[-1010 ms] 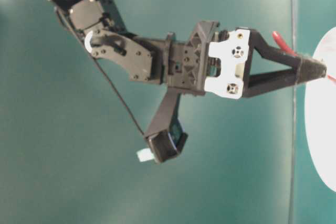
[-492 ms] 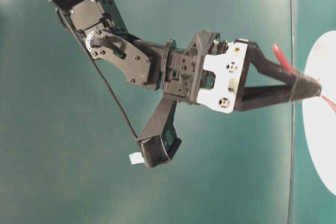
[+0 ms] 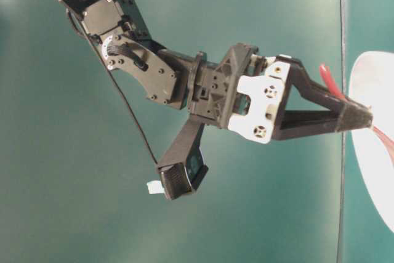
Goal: Scoop the yellow hexagonal prism block from the bowl with a spoon using the right arm.
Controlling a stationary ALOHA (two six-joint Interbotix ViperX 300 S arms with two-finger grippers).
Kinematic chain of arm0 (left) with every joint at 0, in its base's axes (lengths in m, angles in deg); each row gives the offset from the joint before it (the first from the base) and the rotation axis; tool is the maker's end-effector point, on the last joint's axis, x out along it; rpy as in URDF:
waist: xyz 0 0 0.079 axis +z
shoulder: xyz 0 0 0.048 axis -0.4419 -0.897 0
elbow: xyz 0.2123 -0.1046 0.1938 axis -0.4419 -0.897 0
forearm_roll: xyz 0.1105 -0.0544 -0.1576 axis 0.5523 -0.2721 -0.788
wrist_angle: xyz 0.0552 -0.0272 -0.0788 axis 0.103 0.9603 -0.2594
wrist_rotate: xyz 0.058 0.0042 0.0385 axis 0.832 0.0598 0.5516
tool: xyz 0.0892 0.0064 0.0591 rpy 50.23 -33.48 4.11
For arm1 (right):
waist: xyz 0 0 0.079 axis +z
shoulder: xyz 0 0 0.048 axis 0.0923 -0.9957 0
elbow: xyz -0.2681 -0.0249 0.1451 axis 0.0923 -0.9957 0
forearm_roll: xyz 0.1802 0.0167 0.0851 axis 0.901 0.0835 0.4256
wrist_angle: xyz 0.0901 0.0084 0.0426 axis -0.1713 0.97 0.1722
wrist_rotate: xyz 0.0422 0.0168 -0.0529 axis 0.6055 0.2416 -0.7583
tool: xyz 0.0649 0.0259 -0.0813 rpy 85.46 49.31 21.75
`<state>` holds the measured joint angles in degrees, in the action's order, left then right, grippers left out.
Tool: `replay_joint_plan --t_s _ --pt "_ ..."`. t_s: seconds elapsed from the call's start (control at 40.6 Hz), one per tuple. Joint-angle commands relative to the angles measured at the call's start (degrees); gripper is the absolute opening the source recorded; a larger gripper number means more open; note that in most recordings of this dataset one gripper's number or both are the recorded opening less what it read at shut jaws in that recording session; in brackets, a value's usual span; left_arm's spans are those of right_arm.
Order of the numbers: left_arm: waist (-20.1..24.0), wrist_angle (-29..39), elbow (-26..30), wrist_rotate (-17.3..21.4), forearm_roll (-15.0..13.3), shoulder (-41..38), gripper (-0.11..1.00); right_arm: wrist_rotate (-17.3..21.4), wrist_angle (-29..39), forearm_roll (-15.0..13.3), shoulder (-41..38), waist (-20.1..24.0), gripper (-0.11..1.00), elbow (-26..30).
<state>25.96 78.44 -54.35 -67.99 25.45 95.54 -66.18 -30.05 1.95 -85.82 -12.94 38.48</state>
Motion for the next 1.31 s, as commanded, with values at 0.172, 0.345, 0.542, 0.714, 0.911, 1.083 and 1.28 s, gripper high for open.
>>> replay_joint_plan --t_s 0.172,0.345,0.542,0.714,0.911,1.083,1.28 --pt "0.0 -0.3 1.7 -0.1 0.1 -0.1 0.00 0.4 -6.9 0.1 5.6 1.3 0.22 -4.7" --pt "0.0 -0.3 1.8 -0.1 0.1 -0.1 0.00 1.6 -11.2 0.1 8.3 1.3 0.22 -8.4" --pt "0.0 -0.3 1.8 -0.1 0.1 -0.1 0.00 2.8 -15.1 0.2 11.2 1.3 0.22 -11.9" --pt "0.0 -0.3 1.7 -0.3 0.1 -0.2 0.00 3.9 -17.1 0.3 13.5 1.5 0.22 -14.6" --pt "0.0 -0.3 1.8 -0.4 0.1 -0.1 0.00 4.8 -19.2 0.2 16.5 2.0 0.22 -17.5" --pt "0.0 -0.2 1.8 -0.6 0.1 -0.2 0.00 5.5 -20.5 0.2 18.9 2.4 0.22 -19.5" --pt "0.0 -0.3 1.8 -0.9 0.1 -0.1 0.00 5.8 -21.2 0.3 21.5 2.8 0.22 -20.9"
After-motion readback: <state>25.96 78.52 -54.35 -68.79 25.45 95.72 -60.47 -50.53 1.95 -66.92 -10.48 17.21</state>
